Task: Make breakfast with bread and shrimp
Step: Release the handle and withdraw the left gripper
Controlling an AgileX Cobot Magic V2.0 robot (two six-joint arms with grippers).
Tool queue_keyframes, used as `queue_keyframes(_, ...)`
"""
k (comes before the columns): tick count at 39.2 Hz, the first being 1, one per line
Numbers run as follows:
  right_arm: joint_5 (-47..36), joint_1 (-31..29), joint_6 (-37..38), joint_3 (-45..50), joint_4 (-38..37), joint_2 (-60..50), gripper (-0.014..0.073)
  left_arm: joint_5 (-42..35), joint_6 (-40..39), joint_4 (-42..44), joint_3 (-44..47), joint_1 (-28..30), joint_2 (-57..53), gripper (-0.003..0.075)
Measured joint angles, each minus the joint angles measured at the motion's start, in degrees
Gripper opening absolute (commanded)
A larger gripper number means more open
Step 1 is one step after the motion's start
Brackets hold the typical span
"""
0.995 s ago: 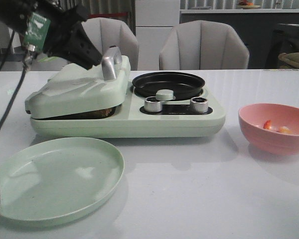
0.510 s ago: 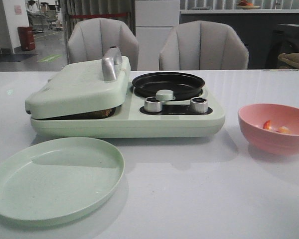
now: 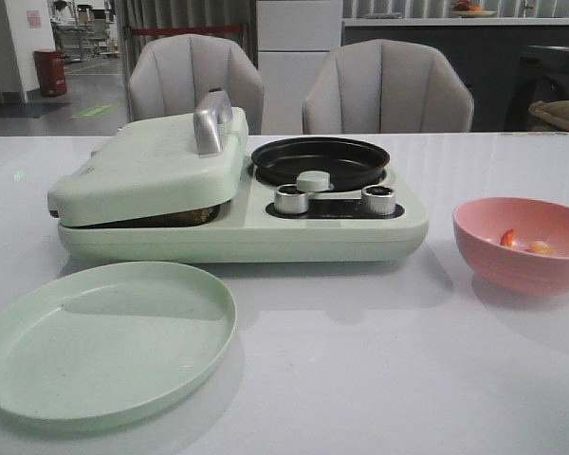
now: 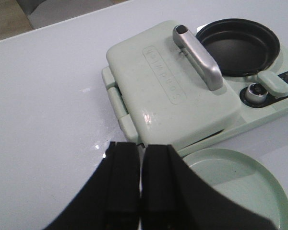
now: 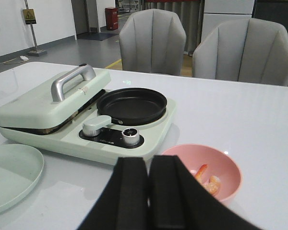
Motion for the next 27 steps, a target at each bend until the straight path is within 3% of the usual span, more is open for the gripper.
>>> queue_keyframes(13, 0.0, 0.0, 0.0, 0.0, 0.0, 0.0, 0.0153, -7.4, 0.0, -3.6, 18.7, 0.0, -22.9, 0.0114)
queue_keyframes(27, -0.9, 0.0, 0.1, 0.0, 0.1, 0.0, 0.0156, -11.0, 0.0, -4.6, 30.1, 0.0, -38.4, 0.0114)
